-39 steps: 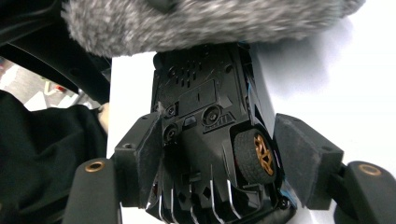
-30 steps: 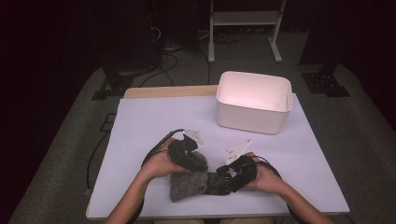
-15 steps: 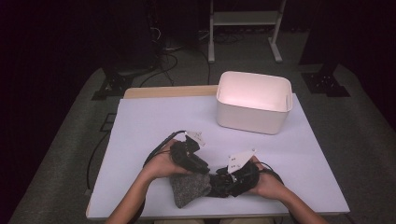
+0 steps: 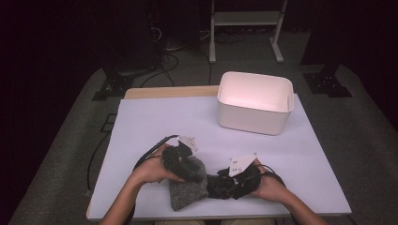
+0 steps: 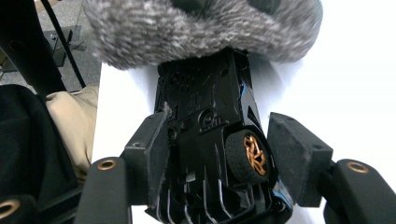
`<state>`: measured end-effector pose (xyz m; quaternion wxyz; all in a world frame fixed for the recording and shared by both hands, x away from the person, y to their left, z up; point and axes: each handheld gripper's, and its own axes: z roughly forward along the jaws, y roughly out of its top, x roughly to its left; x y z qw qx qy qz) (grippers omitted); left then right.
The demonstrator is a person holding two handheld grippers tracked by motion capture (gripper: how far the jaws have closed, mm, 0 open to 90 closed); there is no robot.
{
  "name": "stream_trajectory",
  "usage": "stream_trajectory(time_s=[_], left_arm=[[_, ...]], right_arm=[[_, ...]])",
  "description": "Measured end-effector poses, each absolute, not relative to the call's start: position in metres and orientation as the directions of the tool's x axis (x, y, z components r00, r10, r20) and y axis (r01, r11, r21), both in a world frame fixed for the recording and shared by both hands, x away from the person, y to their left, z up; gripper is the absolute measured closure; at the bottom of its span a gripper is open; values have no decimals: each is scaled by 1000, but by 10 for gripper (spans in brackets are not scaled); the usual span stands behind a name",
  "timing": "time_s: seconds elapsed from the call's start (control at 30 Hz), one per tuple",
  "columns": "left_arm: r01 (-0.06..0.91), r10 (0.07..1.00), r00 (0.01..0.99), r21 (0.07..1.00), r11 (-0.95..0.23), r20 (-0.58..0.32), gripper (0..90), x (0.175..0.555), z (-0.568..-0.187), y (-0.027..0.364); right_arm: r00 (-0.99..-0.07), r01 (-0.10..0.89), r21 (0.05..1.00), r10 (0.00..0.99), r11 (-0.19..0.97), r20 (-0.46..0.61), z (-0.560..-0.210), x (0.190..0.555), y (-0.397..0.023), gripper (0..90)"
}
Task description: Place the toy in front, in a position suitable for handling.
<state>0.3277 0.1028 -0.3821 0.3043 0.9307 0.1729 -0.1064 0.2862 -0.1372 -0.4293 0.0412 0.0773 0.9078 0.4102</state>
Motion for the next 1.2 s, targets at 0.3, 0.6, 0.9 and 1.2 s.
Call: stream_trajectory(time_s=[0.3, 0.6, 0.9, 1.2], left_arm=[[400, 274, 911, 495, -771, -309, 722, 328, -379, 101], [361, 209, 920, 515, -777, -330, 784, 309, -374, 106], [341, 213, 933, 532, -775, -288, 807, 297, -373, 108], [309, 210, 949, 572, -760, -235, 828, 301, -349, 99]], right_arm=[[-983, 88, 756, 178, 649, -38, -427, 280, -137, 426], [-987, 141, 709, 158, 690, 43, -431, 279, -136, 348], [-992, 124, 695, 96, 708, 79, -440, 273, -132, 556], [-995, 78, 718, 101, 692, 11, -437, 284, -129, 567]])
